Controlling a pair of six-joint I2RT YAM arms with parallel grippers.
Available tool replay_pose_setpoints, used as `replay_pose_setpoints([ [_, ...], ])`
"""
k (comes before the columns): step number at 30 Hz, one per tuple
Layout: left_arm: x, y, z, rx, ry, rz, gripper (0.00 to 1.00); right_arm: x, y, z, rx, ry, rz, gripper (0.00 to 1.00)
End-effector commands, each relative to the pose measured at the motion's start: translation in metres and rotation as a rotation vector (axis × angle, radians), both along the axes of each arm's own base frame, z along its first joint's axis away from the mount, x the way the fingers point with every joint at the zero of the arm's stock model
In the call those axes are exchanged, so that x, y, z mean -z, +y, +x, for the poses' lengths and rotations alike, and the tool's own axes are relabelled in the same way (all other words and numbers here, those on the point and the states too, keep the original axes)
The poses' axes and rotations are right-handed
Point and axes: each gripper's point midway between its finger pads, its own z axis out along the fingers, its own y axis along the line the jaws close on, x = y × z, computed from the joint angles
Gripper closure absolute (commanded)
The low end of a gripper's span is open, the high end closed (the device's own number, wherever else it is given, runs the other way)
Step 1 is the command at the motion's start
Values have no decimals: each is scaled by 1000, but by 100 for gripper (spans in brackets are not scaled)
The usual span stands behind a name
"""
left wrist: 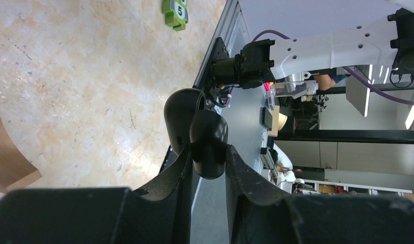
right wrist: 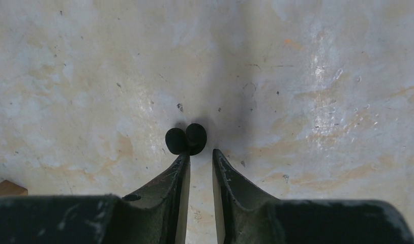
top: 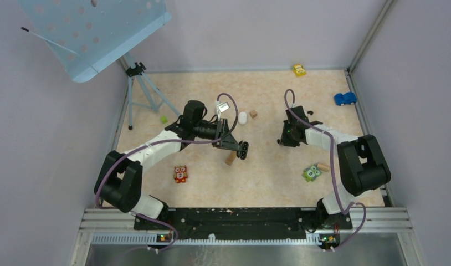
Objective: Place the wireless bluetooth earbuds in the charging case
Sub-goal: Adjust the right earbud at the center of the board.
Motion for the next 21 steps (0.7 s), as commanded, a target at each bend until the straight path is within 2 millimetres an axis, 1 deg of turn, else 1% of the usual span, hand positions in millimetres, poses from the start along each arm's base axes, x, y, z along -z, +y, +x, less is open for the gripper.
replay_pose_setpoints([
  [1,-16,2,-3,12,-70,-33,100,-3,7,23,29,-53,18,78],
  [4,-17,1,-3,11,-69,-35,100,-4,7,24,46,-70,23,76],
  [11,-17,1,-4,13,-68,-38,100,-16,8,31,77,-123,57,70],
  [15,-18,1,-4,10,-69,-39,100,-21,7,35,102,-147,68,70],
  [21,-18,0,-2,16,-63,-43,100,-18,-2,33,169,-140,100,70],
])
